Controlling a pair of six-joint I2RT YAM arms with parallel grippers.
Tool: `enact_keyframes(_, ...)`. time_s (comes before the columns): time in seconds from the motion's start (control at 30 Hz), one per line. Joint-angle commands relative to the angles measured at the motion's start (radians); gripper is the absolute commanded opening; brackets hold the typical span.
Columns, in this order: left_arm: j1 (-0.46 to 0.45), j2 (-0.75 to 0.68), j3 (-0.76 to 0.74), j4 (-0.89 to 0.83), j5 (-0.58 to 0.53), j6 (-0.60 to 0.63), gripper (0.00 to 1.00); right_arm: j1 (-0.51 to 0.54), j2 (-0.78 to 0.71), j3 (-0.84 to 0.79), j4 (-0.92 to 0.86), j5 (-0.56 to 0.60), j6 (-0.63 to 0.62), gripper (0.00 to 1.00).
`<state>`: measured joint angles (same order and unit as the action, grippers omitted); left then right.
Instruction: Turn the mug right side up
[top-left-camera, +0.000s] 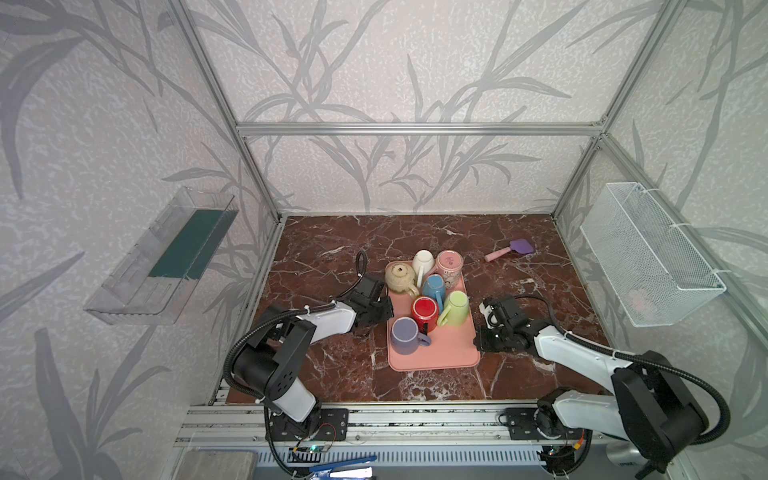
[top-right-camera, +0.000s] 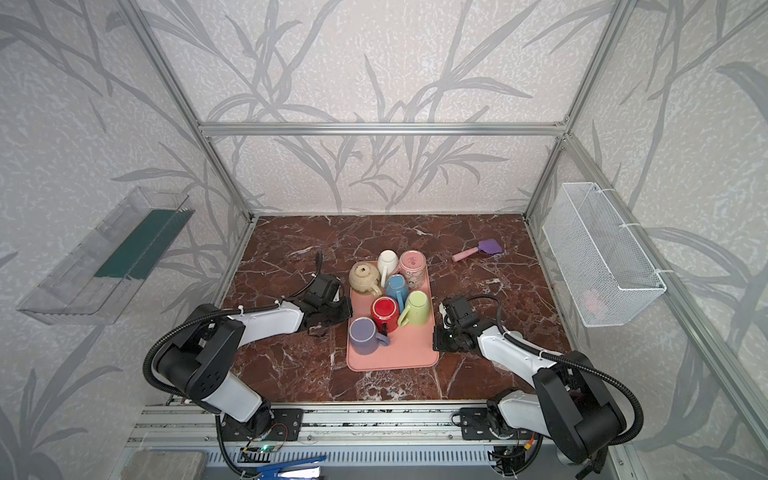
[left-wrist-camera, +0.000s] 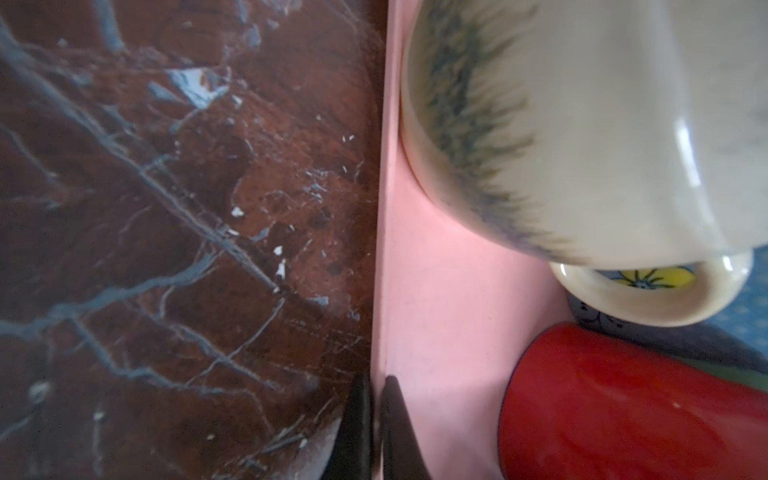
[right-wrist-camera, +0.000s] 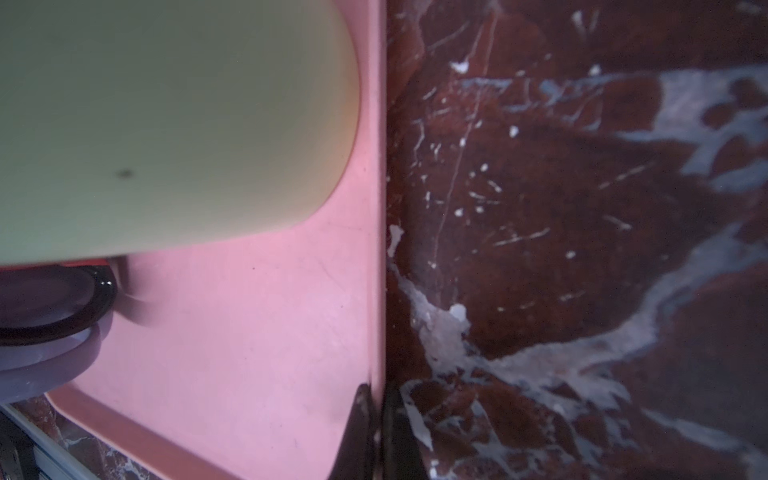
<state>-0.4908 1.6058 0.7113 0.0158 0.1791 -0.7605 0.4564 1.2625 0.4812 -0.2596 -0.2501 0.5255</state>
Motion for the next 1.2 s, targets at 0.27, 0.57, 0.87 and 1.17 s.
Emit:
enact_keyframes(0.27, -0.004, -0.016, 0.022, -0.022, -0.045, -0.008, 0.06, -0.008, 0.005, 0.037, -0.022, 0.000, -0.025, 0.22)
enact_keyframes(0.57, 0.001, -0.012, 0.095, -0.094, -0.077, 0.031, 0.31, -0.045, -0.018, 0.048, -0.046, 0.018, -0.042, 0.36)
enact_keyframes(0.87, 0.014, -0.094, 0.146, -0.211, -0.114, 0.093, 0.40, -0.058, -0.083, 0.109, -0.155, 0.070, -0.102, 0.39)
enact_keyframes(1.17, 0.007, -0.316, 0.130, -0.408, -0.149, 0.152, 0.53, -0.014, -0.205, 0.169, -0.270, 0.099, -0.211, 0.47)
